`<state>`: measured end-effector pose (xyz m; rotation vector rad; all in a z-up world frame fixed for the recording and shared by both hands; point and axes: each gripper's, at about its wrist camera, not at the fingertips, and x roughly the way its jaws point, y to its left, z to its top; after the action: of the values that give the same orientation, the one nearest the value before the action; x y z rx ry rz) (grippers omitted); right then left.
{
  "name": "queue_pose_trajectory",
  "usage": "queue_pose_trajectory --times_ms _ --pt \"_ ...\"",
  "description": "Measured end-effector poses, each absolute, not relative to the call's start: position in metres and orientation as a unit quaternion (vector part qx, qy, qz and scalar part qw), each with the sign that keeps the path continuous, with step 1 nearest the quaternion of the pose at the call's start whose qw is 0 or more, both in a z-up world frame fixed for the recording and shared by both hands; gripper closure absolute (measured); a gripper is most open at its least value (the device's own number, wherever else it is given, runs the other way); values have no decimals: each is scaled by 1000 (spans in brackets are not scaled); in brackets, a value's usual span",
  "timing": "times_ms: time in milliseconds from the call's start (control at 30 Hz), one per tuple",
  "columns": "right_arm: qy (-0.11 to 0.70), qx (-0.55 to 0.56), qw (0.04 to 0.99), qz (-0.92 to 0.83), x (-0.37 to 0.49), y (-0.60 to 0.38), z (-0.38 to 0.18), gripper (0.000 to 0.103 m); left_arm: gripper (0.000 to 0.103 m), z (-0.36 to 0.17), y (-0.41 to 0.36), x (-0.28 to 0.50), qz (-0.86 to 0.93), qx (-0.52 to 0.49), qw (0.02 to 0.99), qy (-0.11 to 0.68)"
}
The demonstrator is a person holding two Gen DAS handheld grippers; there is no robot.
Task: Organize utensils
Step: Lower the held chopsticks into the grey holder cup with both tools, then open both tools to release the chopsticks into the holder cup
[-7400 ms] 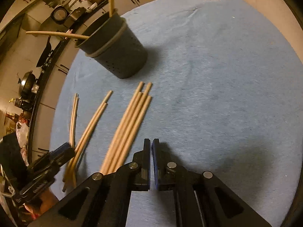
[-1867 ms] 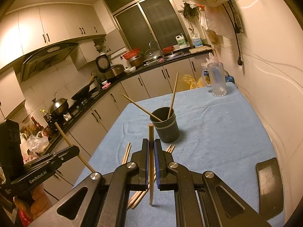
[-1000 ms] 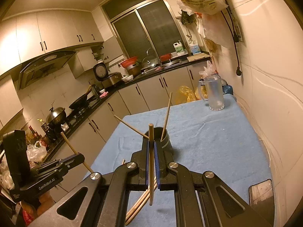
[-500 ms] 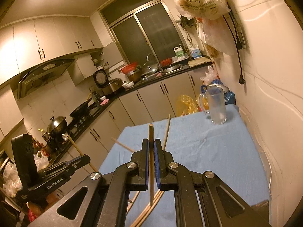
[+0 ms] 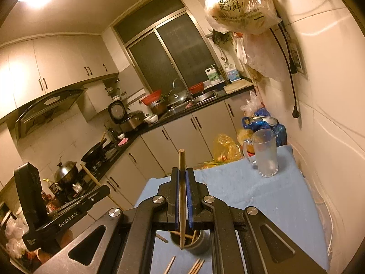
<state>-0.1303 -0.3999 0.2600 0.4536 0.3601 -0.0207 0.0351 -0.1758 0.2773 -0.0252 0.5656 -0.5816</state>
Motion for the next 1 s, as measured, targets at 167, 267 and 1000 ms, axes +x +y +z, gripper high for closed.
queue_pose_trajectory --times_ms 167,267,1000 --pt "193 223 955 -17 -107 -402 244 97 97 253 -178 55 -279 -31 912 298" --pt "205 214 955 -23 -98 -400 232 97 97 235 -182 60 -281 -29 908 311" --pt "284 225 932 -17 -63 -395 164 95 84 186 -184 73 -268 -19 903 334"
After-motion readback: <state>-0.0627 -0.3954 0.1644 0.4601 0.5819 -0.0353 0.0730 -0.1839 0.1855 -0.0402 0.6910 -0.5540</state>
